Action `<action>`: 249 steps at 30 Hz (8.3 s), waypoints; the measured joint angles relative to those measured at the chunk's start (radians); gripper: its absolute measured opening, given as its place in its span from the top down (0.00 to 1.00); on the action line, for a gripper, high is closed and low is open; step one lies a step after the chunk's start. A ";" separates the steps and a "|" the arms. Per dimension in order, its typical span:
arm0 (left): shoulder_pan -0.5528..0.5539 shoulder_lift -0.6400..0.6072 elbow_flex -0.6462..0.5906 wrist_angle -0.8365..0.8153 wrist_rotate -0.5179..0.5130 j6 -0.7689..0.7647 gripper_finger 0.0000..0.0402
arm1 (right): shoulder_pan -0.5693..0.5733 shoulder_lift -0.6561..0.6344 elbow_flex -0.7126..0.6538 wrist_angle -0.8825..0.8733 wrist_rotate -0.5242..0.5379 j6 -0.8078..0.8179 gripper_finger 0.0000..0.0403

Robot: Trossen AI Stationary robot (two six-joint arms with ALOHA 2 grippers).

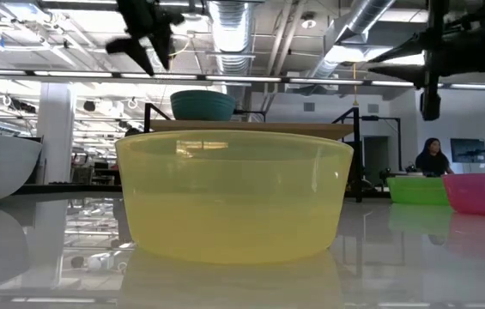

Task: Place and stack bowls onto a shelf
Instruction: Stack the blue bowl on top of the green bowl on the shelf, then stack the gray bowl on top of the blue bowl on the shelf

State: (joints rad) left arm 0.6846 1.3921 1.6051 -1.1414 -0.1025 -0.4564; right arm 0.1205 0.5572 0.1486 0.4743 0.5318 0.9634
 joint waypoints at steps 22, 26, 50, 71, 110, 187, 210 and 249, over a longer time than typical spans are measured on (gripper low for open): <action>-0.645 -0.313 -0.349 -0.027 -0.327 -0.444 0.53 | -0.039 0.718 0.574 -0.567 -0.145 0.179 0.61; -0.687 -0.288 -0.413 0.074 -0.326 -0.407 0.53 | -0.015 0.867 0.706 -0.685 -0.143 0.207 0.62; -0.715 -0.278 -0.500 0.212 -0.257 -0.311 0.53 | -0.040 1.248 1.108 -1.166 -0.129 0.267 0.62; -0.714 -0.154 -0.499 0.375 -0.284 -0.275 0.53 | -0.020 1.248 1.108 -1.102 -0.105 0.032 0.93; -0.659 0.014 -0.491 0.663 -0.107 -0.095 0.98 | 0.021 1.140 1.350 -1.212 -0.003 -0.232 0.82; 0.122 0.175 -0.022 0.238 0.042 0.253 0.74 | -0.010 1.018 1.512 -1.598 0.146 -0.053 0.37; -0.432 -0.213 0.026 -0.084 -0.245 0.061 0.74 | -0.024 1.361 1.508 -1.114 -0.325 -0.059 0.37; -1.051 -0.345 -0.291 -0.317 -0.234 -0.559 0.74 | -0.023 2.115 2.153 -0.606 -0.413 -0.068 0.30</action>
State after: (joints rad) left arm -0.3664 1.0471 1.3144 -1.4588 -0.3370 -1.0157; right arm 0.0975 2.6725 2.3012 -0.1321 0.1190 0.8954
